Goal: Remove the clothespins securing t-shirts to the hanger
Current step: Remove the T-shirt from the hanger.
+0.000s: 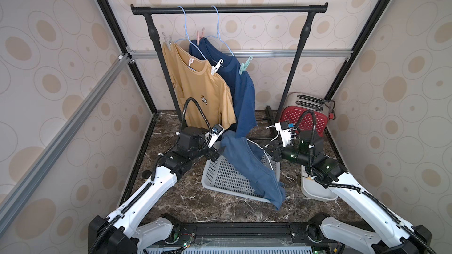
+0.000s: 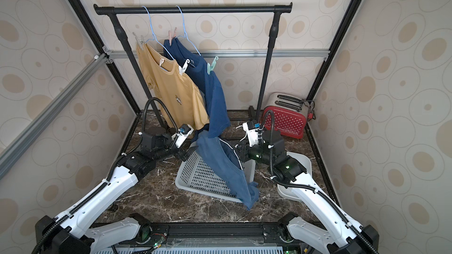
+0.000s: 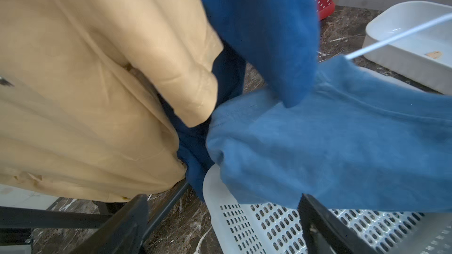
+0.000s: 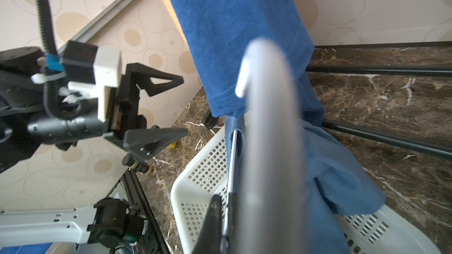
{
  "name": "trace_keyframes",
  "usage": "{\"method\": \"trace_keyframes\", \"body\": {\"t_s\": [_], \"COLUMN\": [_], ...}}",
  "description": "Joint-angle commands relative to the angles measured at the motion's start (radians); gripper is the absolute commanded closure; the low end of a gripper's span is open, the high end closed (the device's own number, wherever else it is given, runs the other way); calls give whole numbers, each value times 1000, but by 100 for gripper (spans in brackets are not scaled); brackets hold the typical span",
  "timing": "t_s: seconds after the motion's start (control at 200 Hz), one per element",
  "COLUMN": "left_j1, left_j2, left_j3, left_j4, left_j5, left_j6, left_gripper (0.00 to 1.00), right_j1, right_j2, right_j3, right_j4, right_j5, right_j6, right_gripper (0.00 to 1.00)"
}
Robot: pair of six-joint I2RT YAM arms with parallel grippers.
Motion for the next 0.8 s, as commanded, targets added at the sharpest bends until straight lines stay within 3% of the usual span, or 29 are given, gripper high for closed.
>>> {"method": "trace_keyframes", "body": {"t_s": [0.0, 0.11, 0.3, 0.556, 0.651, 0.796], "left_j1": [87, 125, 126, 126, 126, 126], "left_j2": [-1, 20, 99, 154, 183, 184], "left_j3": [14, 9, 11, -15, -9, -23], "left_j4": [14, -15, -46, 51, 87, 119], "left_j5": [141, 202, 413, 477, 518, 541], "left_j6": [45, 94, 174, 201, 183, 160], "left_gripper": [3, 2, 6, 11, 21, 47], "right_j1": [9, 10, 17, 17, 16, 17], "right_j2": [-2, -6, 0, -3, 0, -10], "right_j3": [48, 69, 93, 113, 120, 131], "right_j4": [-52, -55, -56, -62, -65, -95], "right_j5": [-76, -105, -153, -189, -192, -178], "right_j6": [-51, -71, -100, -118, -123, -148], "right_gripper": [100, 100, 100, 100, 100, 100]}}
